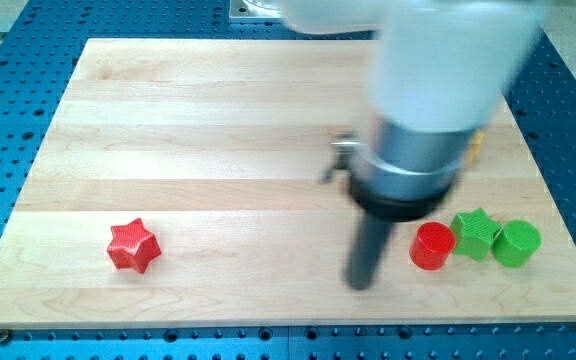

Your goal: Push the red star into the red circle

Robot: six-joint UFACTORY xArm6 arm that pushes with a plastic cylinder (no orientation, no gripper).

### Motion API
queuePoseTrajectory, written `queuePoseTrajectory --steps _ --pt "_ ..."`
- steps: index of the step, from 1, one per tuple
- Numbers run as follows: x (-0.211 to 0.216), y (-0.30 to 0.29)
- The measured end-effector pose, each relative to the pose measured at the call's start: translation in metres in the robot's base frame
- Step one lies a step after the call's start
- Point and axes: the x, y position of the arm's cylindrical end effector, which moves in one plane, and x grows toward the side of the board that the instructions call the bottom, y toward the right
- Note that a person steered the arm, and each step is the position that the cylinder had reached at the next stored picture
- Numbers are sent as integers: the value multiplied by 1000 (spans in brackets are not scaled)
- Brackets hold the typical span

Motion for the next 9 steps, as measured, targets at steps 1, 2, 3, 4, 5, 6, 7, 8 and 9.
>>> queuePoseTrajectory --steps 1,2,3,4,5,6,7,8,9 --pt "32 -107" --pt "30 -230" --pt "-7 -288" --pt "-42 -227" --pt "-28 -108" --pt "-25 -175" --pt "12 -153" --pt "11 -62" --pt "5 11"
